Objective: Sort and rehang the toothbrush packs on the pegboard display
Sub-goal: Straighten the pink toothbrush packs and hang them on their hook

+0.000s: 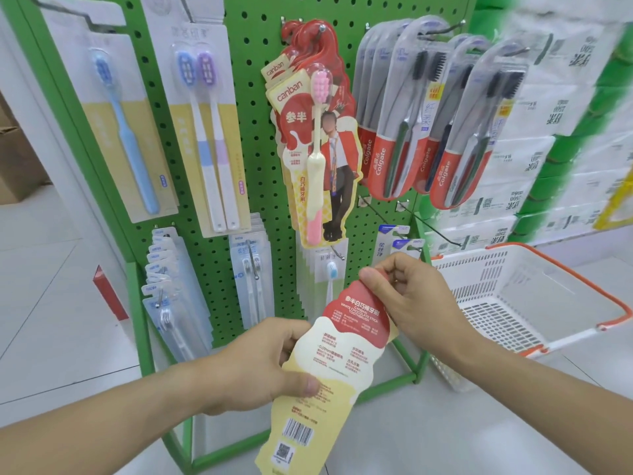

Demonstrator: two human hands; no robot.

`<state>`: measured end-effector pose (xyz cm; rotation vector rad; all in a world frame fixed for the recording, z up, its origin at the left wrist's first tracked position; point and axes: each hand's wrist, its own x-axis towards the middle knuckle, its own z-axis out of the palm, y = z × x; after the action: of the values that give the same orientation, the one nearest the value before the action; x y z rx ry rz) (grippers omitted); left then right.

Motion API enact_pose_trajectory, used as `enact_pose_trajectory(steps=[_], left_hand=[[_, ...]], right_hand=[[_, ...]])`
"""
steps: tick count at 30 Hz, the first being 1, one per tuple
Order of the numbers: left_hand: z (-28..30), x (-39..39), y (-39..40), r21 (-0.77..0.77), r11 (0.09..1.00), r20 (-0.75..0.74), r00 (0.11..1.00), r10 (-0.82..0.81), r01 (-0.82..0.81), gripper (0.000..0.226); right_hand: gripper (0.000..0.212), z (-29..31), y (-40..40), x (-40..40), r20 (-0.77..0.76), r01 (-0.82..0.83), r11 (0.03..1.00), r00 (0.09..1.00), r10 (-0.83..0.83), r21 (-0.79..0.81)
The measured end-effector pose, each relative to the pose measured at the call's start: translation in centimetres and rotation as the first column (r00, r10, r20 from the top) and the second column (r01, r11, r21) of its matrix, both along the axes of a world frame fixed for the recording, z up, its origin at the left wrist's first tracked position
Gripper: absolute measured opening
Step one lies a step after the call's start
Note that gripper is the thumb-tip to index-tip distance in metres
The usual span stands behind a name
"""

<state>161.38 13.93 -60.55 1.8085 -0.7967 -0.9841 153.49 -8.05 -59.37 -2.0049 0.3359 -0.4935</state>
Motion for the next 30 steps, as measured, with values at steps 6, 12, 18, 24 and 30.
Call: enact_pose_trajectory(steps=[6, 12, 18, 24, 30], left_hand=[[-0.1, 0.4, -0.1, -0.103, 0.978, -0.051, 0.983, 0.175, -0.179, 0.031], [-0.3, 0.3, 0.0, -0.131, 0.963, -0.073, 0.971, 0.226, -0.234, 0.032], [-0.1, -0.2, -0.2, -0.147, 0.941, -0.109, 0.950, 0.292, -0.306, 0.033], [0.4, -0.7, -0.4, -0.132, 0.947, -0.089, 0.955, 0.284, -0.294, 0.032], [0.7, -0.5, -0.5, -0.175, 0.949, 0.221, 0.929, 0.298, -0.263, 0.025]], right_hand=[[0.044, -0.7, 1.4, -0.4, -0.074, -0.162, 0.977, 0.982, 0.173, 0.140], [0.063, -1.2, 2.1, -0.6, -0.087, -0.176, 0.953, 0.975, 0.202, 0.245], [0.069, -2.2, 2.9, -1.3, -0.223, -0.284, 0.917, 0.910, 0.350, 0.281], [0.051, -3.1, 3.7, -1.9, -0.354, -0.479, 0.860, 0.785, 0.509, 0.174], [0.043, -3.2, 3.2, -2.4, -0.426, -0.585, 0.799, 0.693, 0.582, 0.138]])
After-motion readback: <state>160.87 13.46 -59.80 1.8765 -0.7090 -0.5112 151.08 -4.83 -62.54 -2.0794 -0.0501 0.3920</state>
